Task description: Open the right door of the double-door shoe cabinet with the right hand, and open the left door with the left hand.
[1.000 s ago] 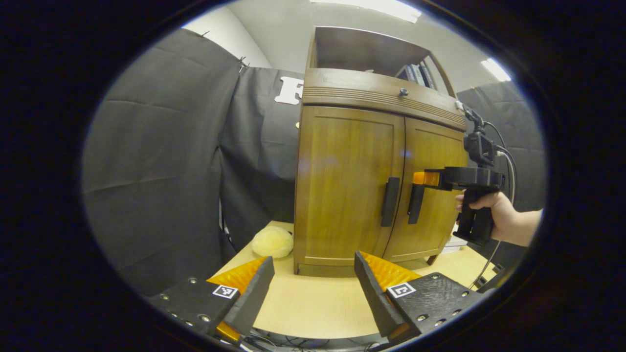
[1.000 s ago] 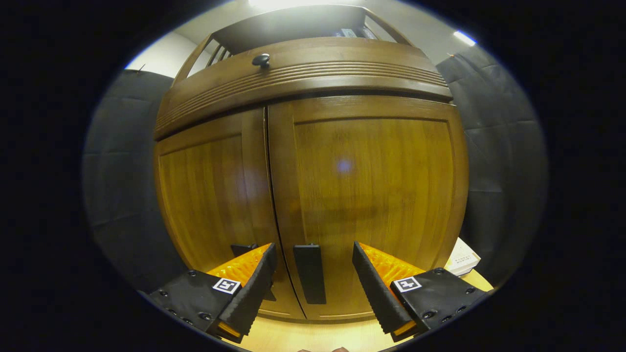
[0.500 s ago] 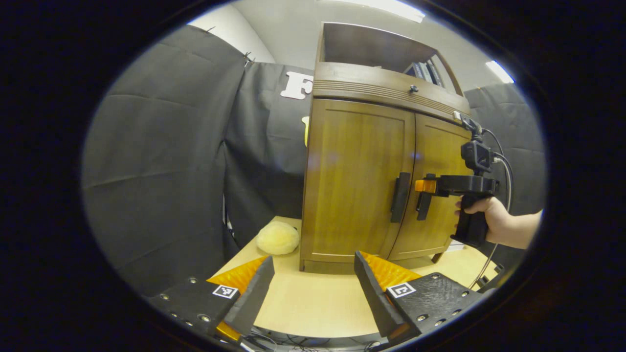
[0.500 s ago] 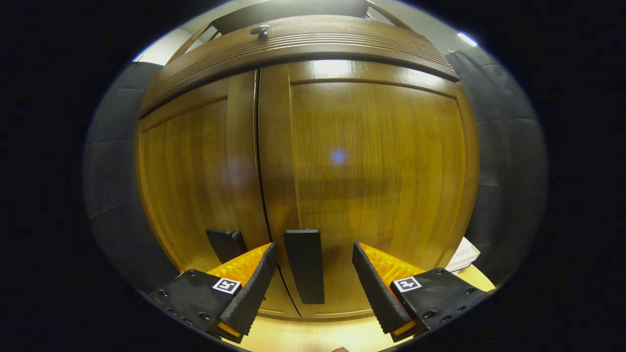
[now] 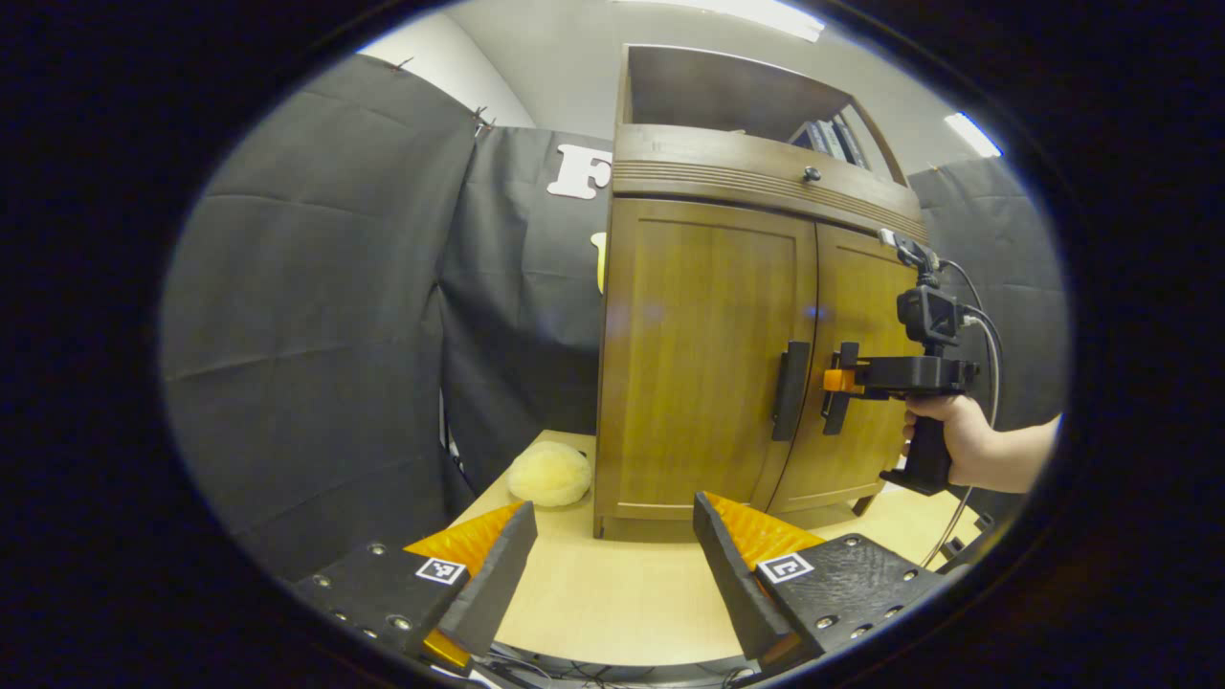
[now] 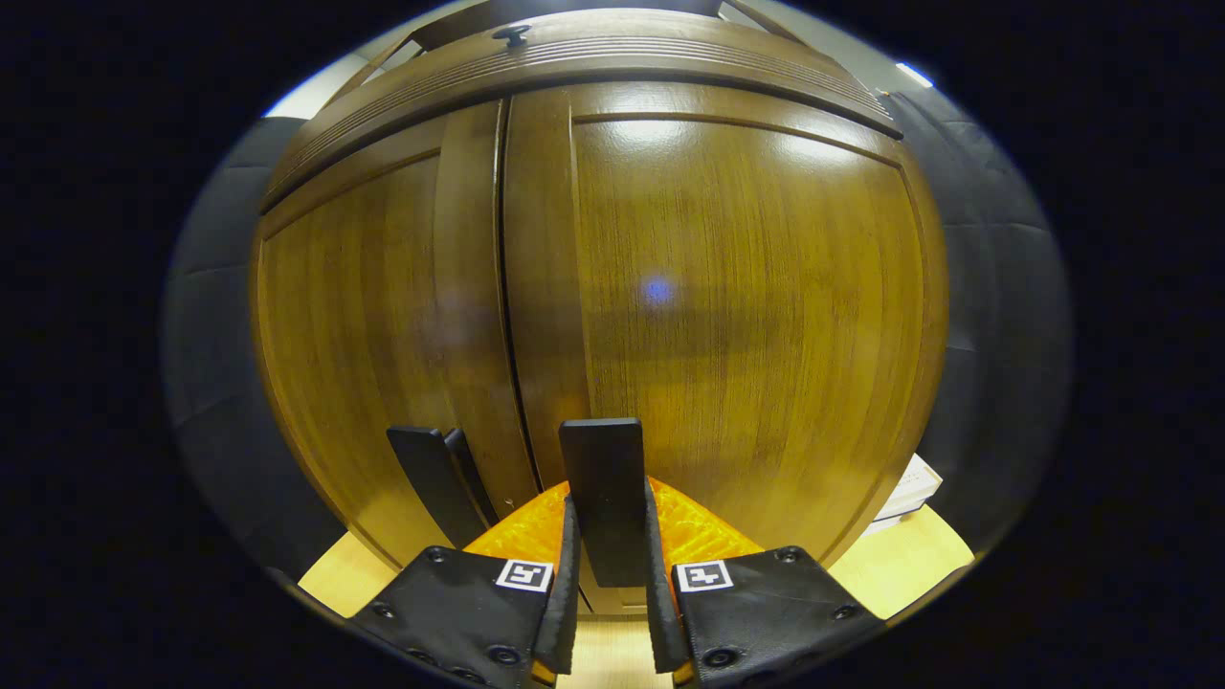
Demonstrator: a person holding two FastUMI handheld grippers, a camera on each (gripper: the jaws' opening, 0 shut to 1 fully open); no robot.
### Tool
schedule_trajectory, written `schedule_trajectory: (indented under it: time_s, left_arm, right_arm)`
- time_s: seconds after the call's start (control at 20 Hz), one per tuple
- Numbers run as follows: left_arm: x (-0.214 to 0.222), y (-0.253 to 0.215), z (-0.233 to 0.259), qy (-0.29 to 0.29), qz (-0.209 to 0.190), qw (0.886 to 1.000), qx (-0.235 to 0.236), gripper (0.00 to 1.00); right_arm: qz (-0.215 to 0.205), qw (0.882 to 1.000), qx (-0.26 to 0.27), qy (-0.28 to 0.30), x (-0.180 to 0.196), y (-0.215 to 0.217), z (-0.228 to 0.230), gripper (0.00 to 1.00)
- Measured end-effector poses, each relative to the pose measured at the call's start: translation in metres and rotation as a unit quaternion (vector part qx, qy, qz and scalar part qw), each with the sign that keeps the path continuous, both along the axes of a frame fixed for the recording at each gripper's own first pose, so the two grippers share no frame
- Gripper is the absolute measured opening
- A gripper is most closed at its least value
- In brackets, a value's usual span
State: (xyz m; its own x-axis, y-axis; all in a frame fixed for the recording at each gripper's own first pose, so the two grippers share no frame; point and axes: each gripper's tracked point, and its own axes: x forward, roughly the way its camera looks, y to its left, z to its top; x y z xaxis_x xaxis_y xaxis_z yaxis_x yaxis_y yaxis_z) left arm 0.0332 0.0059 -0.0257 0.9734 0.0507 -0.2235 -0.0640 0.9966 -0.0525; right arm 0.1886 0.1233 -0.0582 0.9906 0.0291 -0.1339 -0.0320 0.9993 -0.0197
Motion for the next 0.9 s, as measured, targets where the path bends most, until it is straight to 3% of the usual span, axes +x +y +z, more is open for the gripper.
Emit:
schedule_trajectory:
  time_s: [0.4, 0.9]
  left_arm:
    - [-0.002, -0.008, 0.007, 0.0, -0.007, 1.0, 0.002, 0.94]
    - [-0.016, -0.024, 0.013, -0.012, -0.018, 1.0, 0.02, 0.94]
  right_arm:
    - [0.032, 0.999, 0.003, 0.022, -0.002, -0.001, -0.003, 0.07]
    - [0.049, 0.999, 0.001, 0.014, -0.032, -0.005, -0.001, 0.1]
